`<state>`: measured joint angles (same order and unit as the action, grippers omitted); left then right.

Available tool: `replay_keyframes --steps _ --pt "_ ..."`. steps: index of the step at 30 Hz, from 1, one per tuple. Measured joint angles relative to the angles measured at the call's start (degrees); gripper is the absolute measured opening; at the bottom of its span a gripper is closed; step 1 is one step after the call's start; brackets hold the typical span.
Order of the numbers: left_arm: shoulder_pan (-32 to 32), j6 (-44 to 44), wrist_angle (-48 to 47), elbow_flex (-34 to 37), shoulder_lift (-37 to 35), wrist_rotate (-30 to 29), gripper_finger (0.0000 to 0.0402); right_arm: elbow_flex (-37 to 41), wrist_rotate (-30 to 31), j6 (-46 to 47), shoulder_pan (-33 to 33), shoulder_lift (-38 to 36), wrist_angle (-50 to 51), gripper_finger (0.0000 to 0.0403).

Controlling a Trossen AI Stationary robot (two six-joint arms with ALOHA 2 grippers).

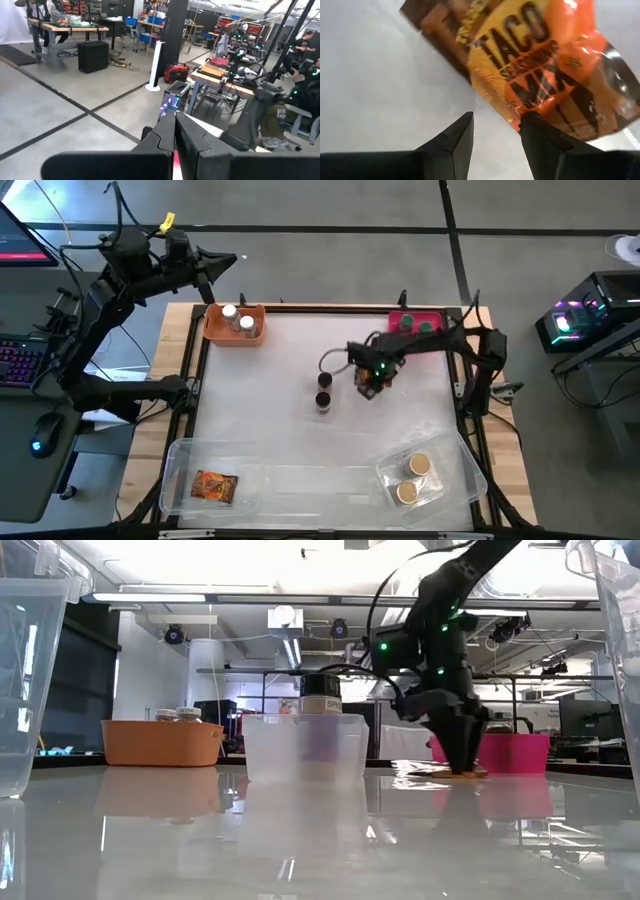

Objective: Sort spices by type
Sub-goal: Put the orange seasoning bag into the left transparent bin

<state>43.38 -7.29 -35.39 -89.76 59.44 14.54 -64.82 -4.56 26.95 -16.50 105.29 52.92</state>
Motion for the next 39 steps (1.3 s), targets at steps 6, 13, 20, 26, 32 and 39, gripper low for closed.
replay_keyframes --steps 6,13,20,26,32,39 --pt "0.00 -0.09 0.78 0.00 1.66 0.02 0.0000 0.51 -3.40 -8.27 9.23 -0.65 4.03 0.0154" --pt "0.00 -0.02 1.00 0.00 2.10 0.09 0.0000 -0.89 -5.36 -16.87 15.56 -1.98 11.67 0.0154" --pt "0.00 0.14 1.01 0.00 2.08 0.09 0.0000 -5.42 -5.02 -15.59 15.00 -8.97 11.64 0.0154" --pt "0.00 1.54 0.87 0.00 2.08 0.09 0.0000 -7.97 -7.41 -13.98 18.59 -9.78 7.02 0.0154" --pt "-0.01 1.91 0.55 0.00 2.08 0.10 0.0000 -6.99 -2.47 -23.63 24.47 -5.03 1.79 0.0154" --pt "-0.02 2.97 0.54 0.00 2.08 0.09 0.0000 -6.99 -1.33 -25.48 25.19 0.91 0.96 0.0154"
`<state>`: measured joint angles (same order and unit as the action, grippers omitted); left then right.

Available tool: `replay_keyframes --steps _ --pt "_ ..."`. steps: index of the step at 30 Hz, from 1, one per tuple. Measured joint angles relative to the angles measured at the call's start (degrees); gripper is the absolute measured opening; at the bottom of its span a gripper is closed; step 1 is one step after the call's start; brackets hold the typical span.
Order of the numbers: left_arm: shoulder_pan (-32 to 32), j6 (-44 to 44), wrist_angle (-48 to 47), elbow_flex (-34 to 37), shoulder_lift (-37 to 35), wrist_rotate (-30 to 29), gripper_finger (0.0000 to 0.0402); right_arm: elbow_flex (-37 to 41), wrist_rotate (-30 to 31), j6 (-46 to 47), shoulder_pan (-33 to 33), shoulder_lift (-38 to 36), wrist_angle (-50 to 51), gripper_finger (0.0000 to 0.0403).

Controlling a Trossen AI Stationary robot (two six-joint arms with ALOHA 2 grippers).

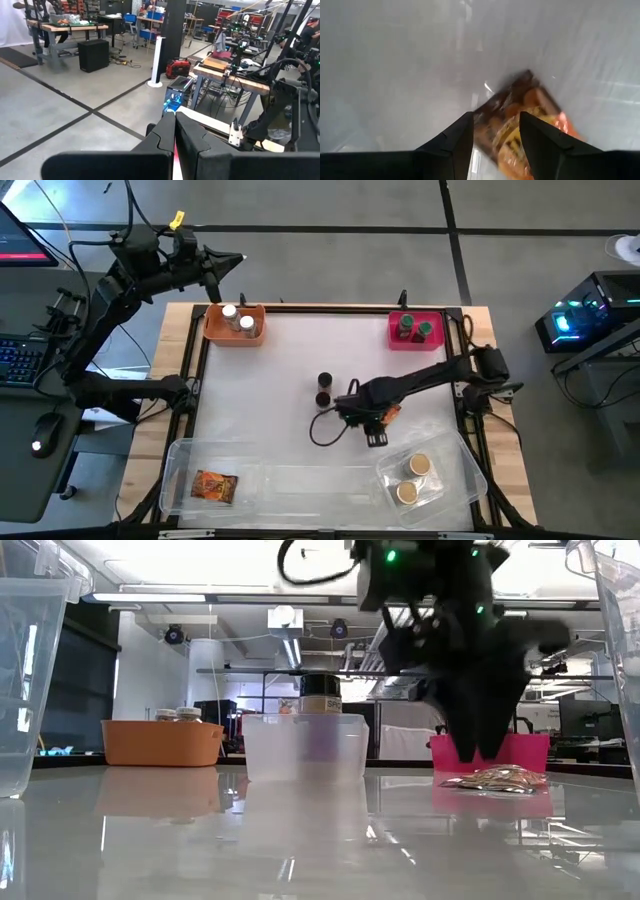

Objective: Sort spices by type
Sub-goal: Put the orange seasoning bag into the left transparent bin

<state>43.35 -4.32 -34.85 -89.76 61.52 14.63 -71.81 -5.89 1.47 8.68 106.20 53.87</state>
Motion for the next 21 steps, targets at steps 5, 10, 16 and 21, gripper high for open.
replay_keyframes --steps 5,10,16,21 --pt "0.00 -0.06 -0.02 0.00 0.00 0.00 0.0000 -0.01 1.00 0.00 -0.83 3.59 -2.39 0.0154" --pt "0.00 -0.63 -0.04 0.00 0.00 0.00 0.0000 -0.35 1.92 -0.24 -0.95 6.72 -2.37 0.0154" --pt "0.01 -0.98 -0.26 0.00 0.00 0.00 0.0000 -0.22 2.33 -0.95 -2.80 7.44 -3.05 0.0144" --pt "0.00 -0.98 -0.04 0.00 -0.08 0.00 0.0000 -0.50 2.90 -0.37 -3.36 9.68 -2.67 0.0027"
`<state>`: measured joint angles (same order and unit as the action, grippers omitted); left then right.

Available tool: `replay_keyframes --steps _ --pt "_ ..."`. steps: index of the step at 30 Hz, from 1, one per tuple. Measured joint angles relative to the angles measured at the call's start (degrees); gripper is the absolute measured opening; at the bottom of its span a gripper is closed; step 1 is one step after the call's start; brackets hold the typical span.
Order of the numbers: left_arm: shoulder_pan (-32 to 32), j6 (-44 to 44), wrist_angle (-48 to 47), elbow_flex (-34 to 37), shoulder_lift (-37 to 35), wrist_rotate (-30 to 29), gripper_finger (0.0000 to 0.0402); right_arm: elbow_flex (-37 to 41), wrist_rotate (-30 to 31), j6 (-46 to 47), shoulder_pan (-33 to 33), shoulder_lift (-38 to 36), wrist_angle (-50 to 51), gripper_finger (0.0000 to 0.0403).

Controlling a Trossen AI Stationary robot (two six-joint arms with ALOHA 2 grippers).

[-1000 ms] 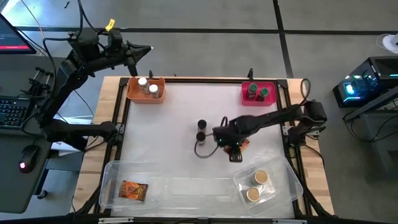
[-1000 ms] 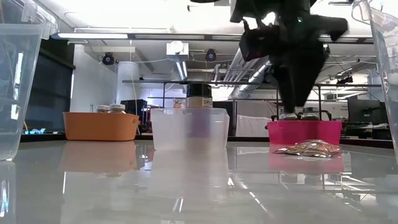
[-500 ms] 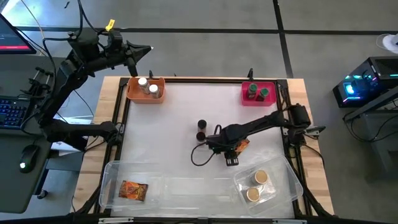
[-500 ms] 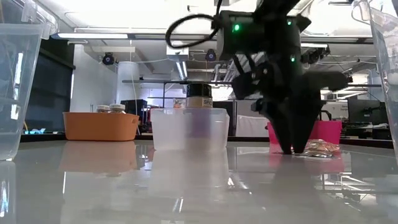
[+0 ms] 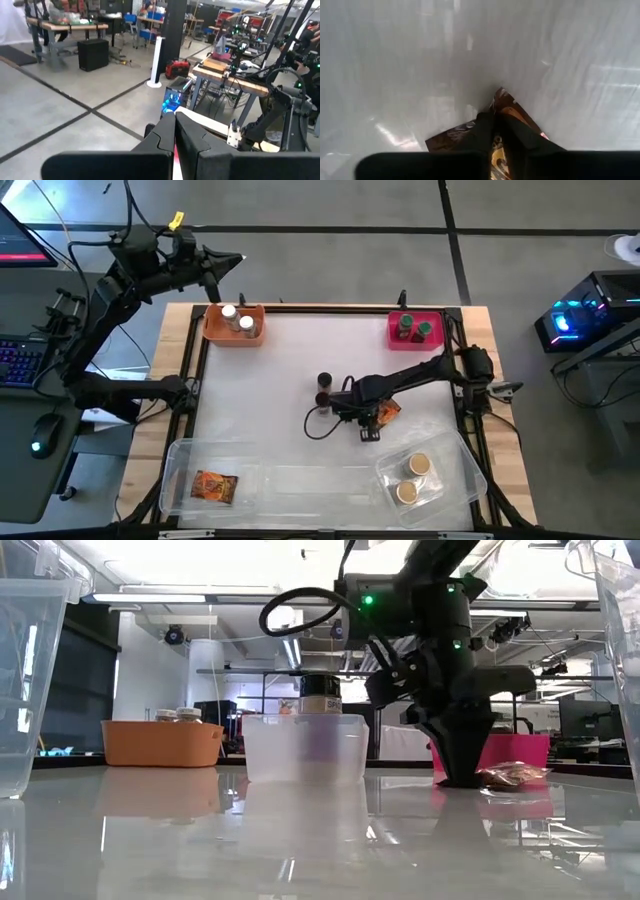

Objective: Sort spices by type
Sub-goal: Put the orange seasoning bag into the left transparent bin

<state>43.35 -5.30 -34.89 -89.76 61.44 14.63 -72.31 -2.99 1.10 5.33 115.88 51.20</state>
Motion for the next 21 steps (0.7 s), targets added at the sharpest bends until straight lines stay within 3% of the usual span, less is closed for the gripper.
replay_keyframes --steps 5,10,16,21 --pt "0.00 1.75 4.71 0.02 -1.73 -0.02 0.0000 -0.76 -0.72 2.86 -0.40 -0.65 1.38 0.0009" --pt "0.00 3.92 8.13 -0.02 -3.67 -0.15 0.0000 -3.06 0.55 6.39 -0.70 -6.04 7.74 0.0004" --pt "0.00 6.53 8.68 -0.02 -5.44 -0.15 0.0000 -9.11 1.58 13.57 -2.00 -14.52 14.76 0.0002" --pt "0.00 9.62 7.62 -0.02 -6.07 0.63 0.0000 -18.20 4.43 21.49 -3.92 -19.55 11.75 0.0001"
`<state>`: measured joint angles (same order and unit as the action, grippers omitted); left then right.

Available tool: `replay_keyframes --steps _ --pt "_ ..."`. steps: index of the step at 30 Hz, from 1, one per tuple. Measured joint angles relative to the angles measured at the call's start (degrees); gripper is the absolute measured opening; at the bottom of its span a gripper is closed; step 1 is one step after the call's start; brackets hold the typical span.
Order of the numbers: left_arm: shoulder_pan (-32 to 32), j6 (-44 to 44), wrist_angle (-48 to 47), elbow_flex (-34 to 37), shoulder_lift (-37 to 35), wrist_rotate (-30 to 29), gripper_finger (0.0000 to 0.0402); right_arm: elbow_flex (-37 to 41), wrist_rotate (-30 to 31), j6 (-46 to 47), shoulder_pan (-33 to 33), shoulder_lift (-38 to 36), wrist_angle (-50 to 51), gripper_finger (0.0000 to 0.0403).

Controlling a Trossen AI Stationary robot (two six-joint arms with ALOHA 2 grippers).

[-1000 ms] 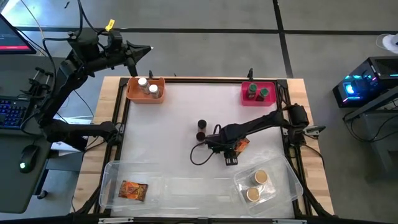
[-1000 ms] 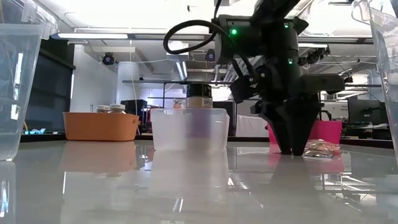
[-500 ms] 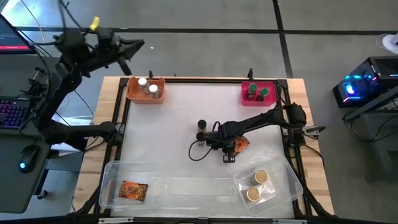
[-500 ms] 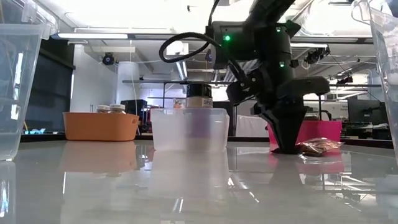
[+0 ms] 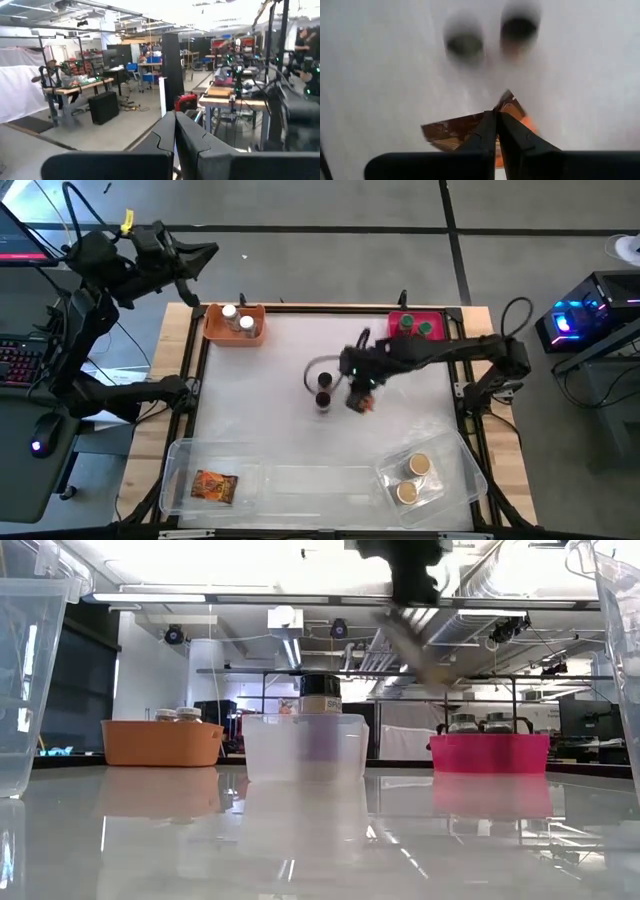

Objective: Sort spices by type
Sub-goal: Put the orange seasoning bag into the left transparent bin

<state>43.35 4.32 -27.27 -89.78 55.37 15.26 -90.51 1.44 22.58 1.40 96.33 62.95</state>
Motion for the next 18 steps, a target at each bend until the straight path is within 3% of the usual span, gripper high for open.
replay_keyframes --steps 5,11,15,18 --pt "0.00 -0.68 -5.70 0.00 -0.31 4.92 0.0000 -8.60 3.92 4.16 -0.50 0.33 -11.67 0.0001" --pt "-3.52 -13.06 -10.18 0.04 -2.31 16.55 0.0000 -12.70 4.38 -1.48 1.23 0.57 -30.21 0.0001" --pt "-10.99 -19.56 -7.86 0.07 -6.16 14.90 0.0000 -12.62 3.47 -6.84 3.63 0.86 -35.54 0.0000" --pt "-17.79 -25.00 -3.14 0.90 -9.61 6.91 0.0000 -12.49 3.14 -10.24 5.79 2.45 -37.97 0.0000"
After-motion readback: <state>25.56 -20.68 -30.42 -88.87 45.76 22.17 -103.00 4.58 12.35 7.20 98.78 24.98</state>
